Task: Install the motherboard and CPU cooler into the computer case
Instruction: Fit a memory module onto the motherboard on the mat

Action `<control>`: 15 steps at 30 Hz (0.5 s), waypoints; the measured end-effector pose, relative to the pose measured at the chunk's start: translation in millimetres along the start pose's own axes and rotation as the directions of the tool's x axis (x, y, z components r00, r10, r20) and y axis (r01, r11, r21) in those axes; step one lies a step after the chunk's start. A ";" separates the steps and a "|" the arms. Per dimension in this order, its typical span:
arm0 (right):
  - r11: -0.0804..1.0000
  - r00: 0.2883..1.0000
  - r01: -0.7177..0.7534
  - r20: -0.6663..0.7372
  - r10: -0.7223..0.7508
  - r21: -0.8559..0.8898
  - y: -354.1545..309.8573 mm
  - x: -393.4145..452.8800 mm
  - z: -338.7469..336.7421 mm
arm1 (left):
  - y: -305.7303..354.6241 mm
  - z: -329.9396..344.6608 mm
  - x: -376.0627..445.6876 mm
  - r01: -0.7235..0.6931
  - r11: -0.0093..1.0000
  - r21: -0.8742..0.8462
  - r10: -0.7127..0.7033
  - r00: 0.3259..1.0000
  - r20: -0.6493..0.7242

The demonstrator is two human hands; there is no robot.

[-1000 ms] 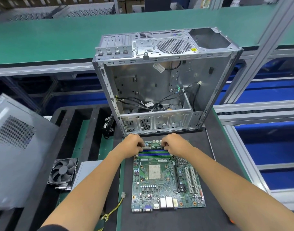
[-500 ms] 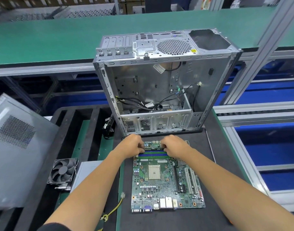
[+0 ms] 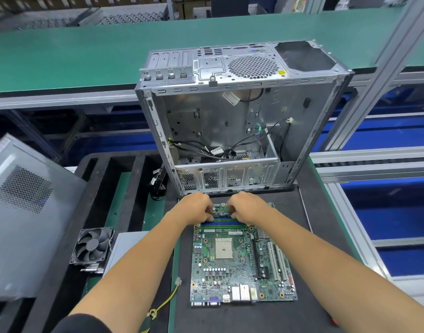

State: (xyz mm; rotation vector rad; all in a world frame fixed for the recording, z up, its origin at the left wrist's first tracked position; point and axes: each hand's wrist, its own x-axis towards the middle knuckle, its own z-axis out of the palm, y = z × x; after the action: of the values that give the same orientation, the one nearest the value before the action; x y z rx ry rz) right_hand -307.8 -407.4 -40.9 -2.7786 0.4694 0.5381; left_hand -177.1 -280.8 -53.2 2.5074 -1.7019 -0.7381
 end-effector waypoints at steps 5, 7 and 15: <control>0.997 1.000 0.012 0.012 -0.011 -0.071 -5.1 4.0 1.6 | 9.3 1.9 3.1 -0.016 1.000 -0.016 0.016 1.000 -0.006; 0.993 1.000 0.020 0.014 -0.019 -0.113 -7.2 5.0 0.5 | 10.7 2.6 4.0 0.005 1.000 -0.018 -0.005 1.000 -0.010; 0.989 1.000 0.022 0.010 -0.021 -0.146 -7.2 11.3 5.3 | 17.4 4.1 7.2 0.045 0.999 -0.026 -0.046 0.999 -0.019</control>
State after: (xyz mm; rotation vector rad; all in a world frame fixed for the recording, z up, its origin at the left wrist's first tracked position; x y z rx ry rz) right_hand -296.9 -402.1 -48.7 -2.9161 0.4128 0.6016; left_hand -191.7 -293.2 -54.8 2.5353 -1.6236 -0.7313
